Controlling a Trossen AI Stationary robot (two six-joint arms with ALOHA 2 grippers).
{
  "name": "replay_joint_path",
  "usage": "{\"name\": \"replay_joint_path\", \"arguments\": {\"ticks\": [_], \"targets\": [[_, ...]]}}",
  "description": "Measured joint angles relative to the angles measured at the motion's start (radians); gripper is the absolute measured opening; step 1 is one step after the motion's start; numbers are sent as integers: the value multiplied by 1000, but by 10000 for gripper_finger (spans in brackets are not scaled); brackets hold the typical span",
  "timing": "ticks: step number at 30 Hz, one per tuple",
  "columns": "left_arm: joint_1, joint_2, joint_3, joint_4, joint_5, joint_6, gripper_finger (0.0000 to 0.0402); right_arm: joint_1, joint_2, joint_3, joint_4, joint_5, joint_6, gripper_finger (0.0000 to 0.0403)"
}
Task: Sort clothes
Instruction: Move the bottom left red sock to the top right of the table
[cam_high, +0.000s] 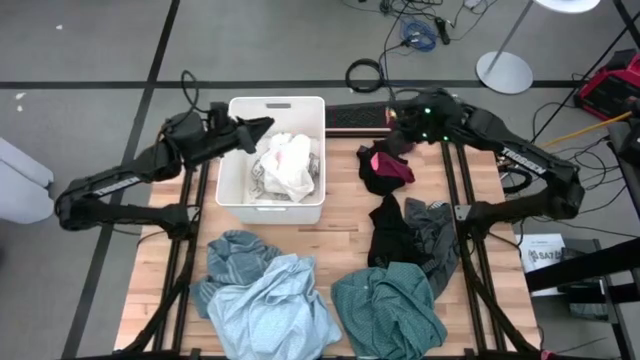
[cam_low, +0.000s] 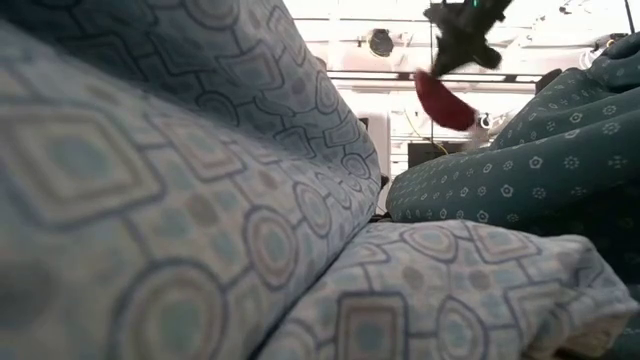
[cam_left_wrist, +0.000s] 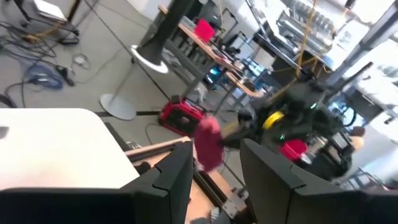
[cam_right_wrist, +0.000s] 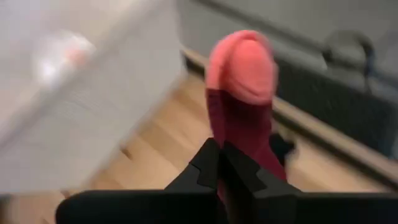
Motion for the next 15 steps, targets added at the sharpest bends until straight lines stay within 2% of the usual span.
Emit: {"name": "replay_joint_path", "arguments": {"ticks": [8, 12, 15], "targets": [[30, -3, 0, 1, 0, 0, 144, -35, 134, -1, -167, -20, 27, 0], [29, -3, 0, 1, 26, -1, 144, -83, 184, -2, -213, 97, 49, 0], [29, -3, 0, -2, 50, -2, 144, -145, 211, -2, -215, 83, 61, 0]]}}
